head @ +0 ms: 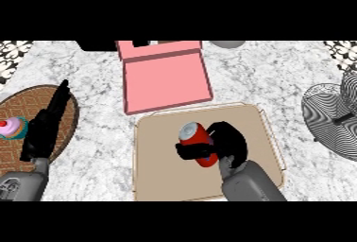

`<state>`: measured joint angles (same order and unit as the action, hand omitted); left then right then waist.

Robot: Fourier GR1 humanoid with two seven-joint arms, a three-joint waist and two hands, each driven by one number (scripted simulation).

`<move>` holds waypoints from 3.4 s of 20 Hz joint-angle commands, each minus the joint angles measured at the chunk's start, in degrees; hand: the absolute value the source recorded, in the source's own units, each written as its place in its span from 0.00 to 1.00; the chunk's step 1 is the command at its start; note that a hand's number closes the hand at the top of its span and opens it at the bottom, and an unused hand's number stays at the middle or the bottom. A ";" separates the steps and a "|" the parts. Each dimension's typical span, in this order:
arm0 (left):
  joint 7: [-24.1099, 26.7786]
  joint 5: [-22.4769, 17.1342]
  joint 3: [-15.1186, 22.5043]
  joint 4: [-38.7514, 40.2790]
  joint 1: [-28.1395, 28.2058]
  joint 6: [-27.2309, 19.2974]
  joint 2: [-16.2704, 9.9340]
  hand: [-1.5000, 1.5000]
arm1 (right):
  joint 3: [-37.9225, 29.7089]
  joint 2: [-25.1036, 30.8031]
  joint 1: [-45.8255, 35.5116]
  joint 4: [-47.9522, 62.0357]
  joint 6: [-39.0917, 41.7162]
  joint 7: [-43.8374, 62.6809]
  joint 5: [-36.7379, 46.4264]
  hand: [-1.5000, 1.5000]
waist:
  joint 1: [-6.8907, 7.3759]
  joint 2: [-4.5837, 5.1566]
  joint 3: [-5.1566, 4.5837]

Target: Pick the can from the tray and place it in the tiered basket

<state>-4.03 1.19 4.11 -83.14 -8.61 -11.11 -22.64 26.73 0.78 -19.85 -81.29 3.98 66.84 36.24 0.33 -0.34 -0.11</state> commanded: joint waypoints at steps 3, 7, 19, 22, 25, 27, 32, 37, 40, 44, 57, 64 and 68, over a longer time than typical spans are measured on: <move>0.43 0.08 -1.17 -1.18 1.99 0.45 0.35 0.50 | 0.98 -0.73 -1.95 -5.34 -2.06 14.76 -2.71 1.00 | -0.05 0.14 0.09; -0.16 0.87 -0.72 -0.71 -0.52 0.34 0.68 0.50 | -6.76 -0.74 -7.93 6.35 -8.00 9.60 2.40 1.00 | 0.58 0.49 0.11; -0.80 1.27 0.05 1.22 -4.78 1.54 1.04 0.50 | -25.22 6.17 -31.37 25.58 -26.91 5.50 20.94 1.00 | 2.97 1.58 0.04; -1.04 1.68 0.88 1.00 -3.89 1.13 2.01 0.50 | -25.07 8.24 -36.38 27.76 -29.21 7.20 29.17 1.00 | 2.96 1.20 -0.04; 0.47 2.77 1.36 2.13 -3.77 0.22 2.89 0.50 | -25.89 9.94 -40.78 29.70 -29.39 9.43 36.06 1.00 | 2.25 1.08 -0.07; -1.18 2.15 0.75 0.08 -3.29 0.70 2.08 0.50 | -27.16 11.01 -43.16 31.34 -29.15 10.21 39.54 1.00 | 2.47 0.79 0.01; 0.89 1.32 -1.09 2.29 -2.96 2.02 1.04 0.50 | -28.40 12.71 -49.89 36.00 -22.56 12.68 47.62 1.00 | 1.45 0.68 -0.02; -0.29 2.44 -0.59 1.58 -1.73 0.58 2.49 0.50 | -33.73 17.52 -55.34 38.58 -13.21 7.30 45.30 1.00 | 0.54 0.40 0.05; -1.34 3.65 0.43 -1.23 0.44 -0.58 3.48 0.50 | -36.34 17.67 -55.05 37.06 -15.37 5.50 44.01 1.00 | 0.43 0.30 0.11; -0.12 4.30 -0.23 -0.99 1.15 -0.37 3.50 0.50 | -35.89 18.10 -49.06 36.31 -14.18 1.06 44.69 1.00 | -0.27 0.23 0.10; -0.79 3.69 -2.92 0.36 -0.60 1.11 2.90 0.50 | -35.47 29.60 -44.43 41.06 -2.45 -3.00 51.37 1.00 | -1.17 0.06 0.06; 2.41 3.70 -3.56 -1.33 3.40 3.38 3.07 0.50 | -38.50 31.99 -35.95 32.02 0.80 -9.42 46.03 1.00 | -0.55 0.13 0.09; 0.15 3.19 -5.33 0.35 0.26 4.01 2.56 0.50 | -43.49 35.26 -32.00 31.55 -2.57 -15.27 40.47 1.00 | -0.46 0.35 0.12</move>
<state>-4.28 4.71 -0.09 -84.36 -7.36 -7.99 -19.99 -13.30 33.93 -54.30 -49.35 2.18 54.88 80.53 -0.42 -0.21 -0.01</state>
